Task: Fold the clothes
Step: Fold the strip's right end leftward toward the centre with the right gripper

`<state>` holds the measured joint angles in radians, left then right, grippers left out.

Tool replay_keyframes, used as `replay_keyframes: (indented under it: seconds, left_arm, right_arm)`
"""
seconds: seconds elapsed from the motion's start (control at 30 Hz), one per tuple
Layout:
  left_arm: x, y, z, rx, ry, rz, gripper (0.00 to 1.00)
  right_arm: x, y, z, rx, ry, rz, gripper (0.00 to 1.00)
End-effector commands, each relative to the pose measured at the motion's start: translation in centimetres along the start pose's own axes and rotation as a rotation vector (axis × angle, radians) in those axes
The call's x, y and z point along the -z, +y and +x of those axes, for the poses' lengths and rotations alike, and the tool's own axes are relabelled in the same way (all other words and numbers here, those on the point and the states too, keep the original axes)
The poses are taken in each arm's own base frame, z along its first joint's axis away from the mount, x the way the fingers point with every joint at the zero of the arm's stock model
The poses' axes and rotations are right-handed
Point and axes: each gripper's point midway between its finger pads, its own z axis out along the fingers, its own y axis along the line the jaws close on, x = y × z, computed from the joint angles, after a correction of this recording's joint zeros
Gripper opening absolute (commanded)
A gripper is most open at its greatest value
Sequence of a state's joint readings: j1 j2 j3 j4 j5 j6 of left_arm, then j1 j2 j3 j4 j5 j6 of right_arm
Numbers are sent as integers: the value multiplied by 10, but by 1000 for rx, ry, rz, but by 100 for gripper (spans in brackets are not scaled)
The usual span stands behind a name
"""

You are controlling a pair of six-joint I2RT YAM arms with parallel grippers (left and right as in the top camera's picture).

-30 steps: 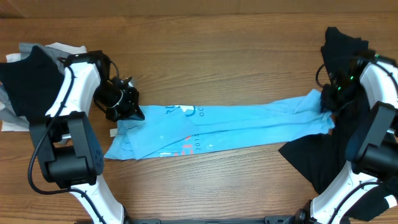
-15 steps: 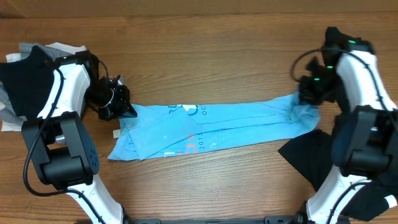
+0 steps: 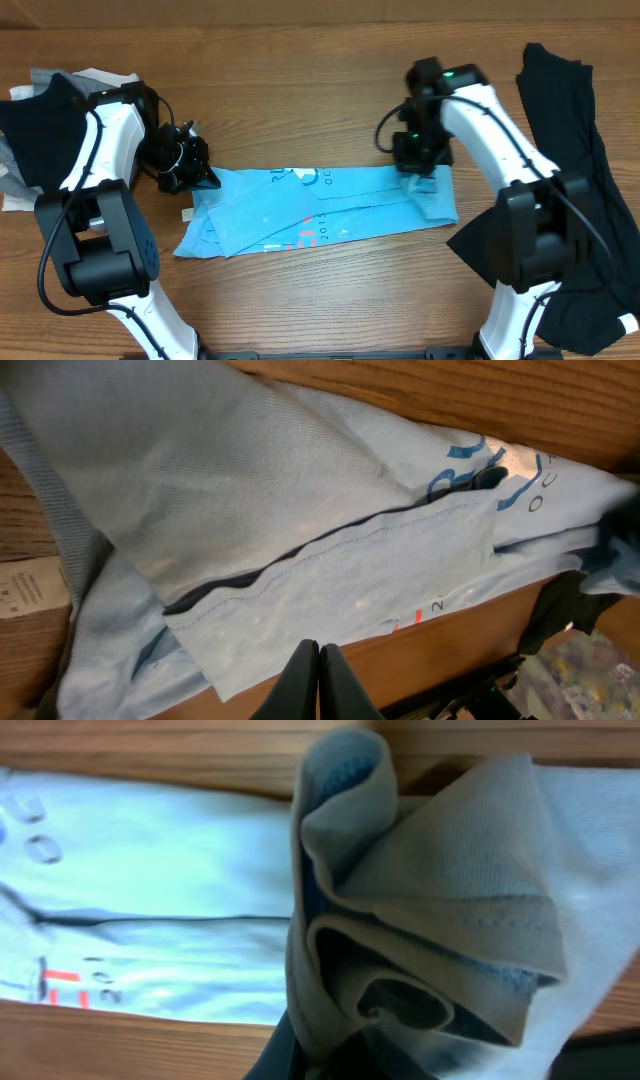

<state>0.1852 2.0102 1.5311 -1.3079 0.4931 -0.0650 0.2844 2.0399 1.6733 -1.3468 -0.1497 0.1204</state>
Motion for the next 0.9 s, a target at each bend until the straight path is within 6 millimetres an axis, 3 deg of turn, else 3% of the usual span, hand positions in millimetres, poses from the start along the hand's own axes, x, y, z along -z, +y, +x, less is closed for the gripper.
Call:
replay_keyframes:
  seconds: [0.0, 0.23, 0.53, 0.6, 0.73, 0.87]
  left_arm:
    - [6, -4, -1, 0, -21, -1, 6]
    - [6, -4, 1, 3, -14, -2, 6]
    - [6, -4, 1, 3, -15, -2, 6]
    - [6, -4, 1, 3, -15, -2, 6]
    - [6, -4, 1, 3, -15, -2, 7]
    - [6, -4, 1, 3, -15, -2, 6]
  right_arm:
    - [15, 31, 0, 42, -66, -20, 4]
    - [6, 57, 7, 112, -52, -14, 4]
    - [5, 63, 14, 122, -29, -31, 8]
    - [5, 62, 16, 120, -19, -28, 11]
    - [5, 62, 27, 112, 27, -35, 33]
    - [7, 80, 34, 193, 52, -144, 34]
